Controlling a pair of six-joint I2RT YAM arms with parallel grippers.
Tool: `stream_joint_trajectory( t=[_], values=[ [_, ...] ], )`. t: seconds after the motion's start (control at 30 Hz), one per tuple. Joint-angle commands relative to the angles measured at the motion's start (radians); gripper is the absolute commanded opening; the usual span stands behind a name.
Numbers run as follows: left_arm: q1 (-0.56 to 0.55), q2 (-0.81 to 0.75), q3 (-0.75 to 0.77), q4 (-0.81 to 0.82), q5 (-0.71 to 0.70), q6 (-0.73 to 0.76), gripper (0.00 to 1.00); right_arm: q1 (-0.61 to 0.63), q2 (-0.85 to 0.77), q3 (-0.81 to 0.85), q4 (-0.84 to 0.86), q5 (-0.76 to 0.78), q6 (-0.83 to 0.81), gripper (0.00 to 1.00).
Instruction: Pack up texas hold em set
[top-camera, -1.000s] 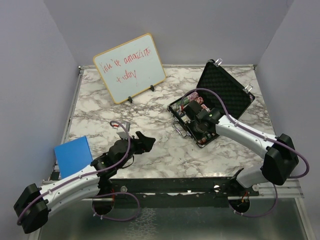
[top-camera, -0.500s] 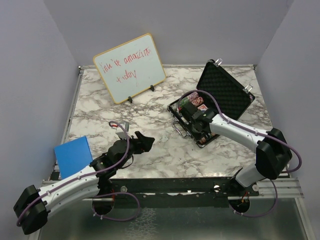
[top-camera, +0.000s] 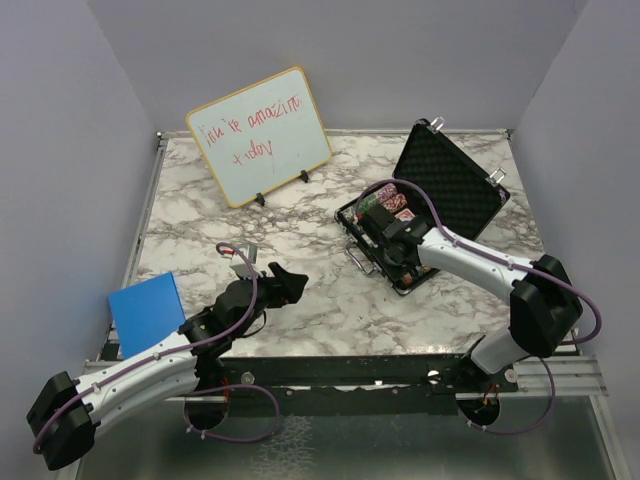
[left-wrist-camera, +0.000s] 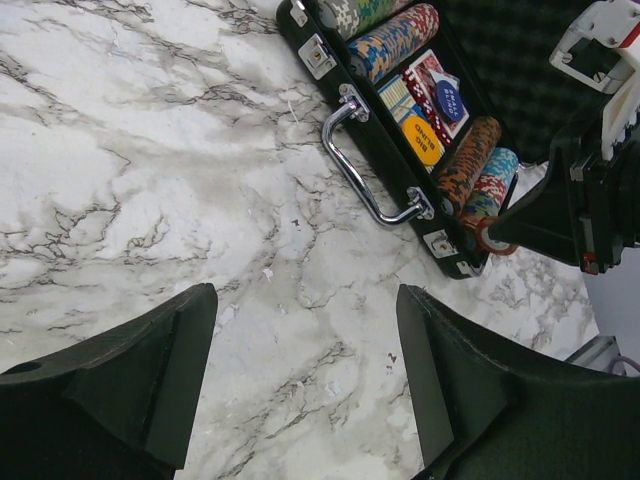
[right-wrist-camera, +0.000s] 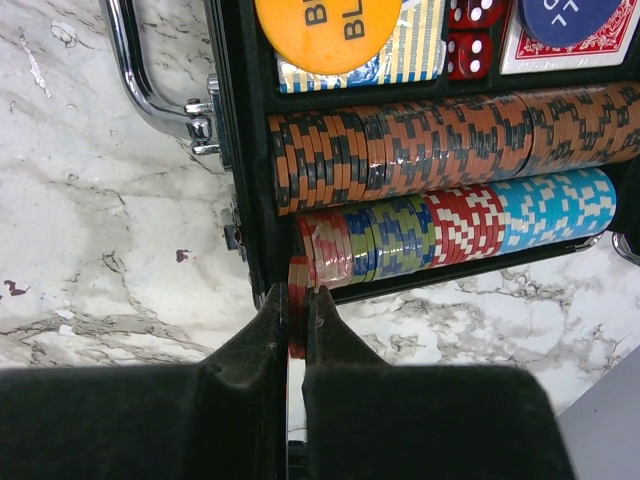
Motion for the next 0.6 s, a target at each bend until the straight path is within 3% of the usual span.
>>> stream_joint_trajectory(
  t=[0.0,0.3,0.57],
  values=[
    [0.0,-0.013,0.012,-0.007,-0.025,0.017,0.79,-0.007,0.041,-0.006,0.006,0.035,-0.011,0.04],
    [-0.001,-0.015,0.013,-0.011,-0.028,0.016,0.79,-0.007,0.023,0.039,0.002,0.119,0.011,0.03],
    [0.0,-0.023,0.011,-0.014,-0.032,0.014,0.79,-0.008,-0.076,0.068,0.005,-0.089,-0.017,0.0]
  ],
)
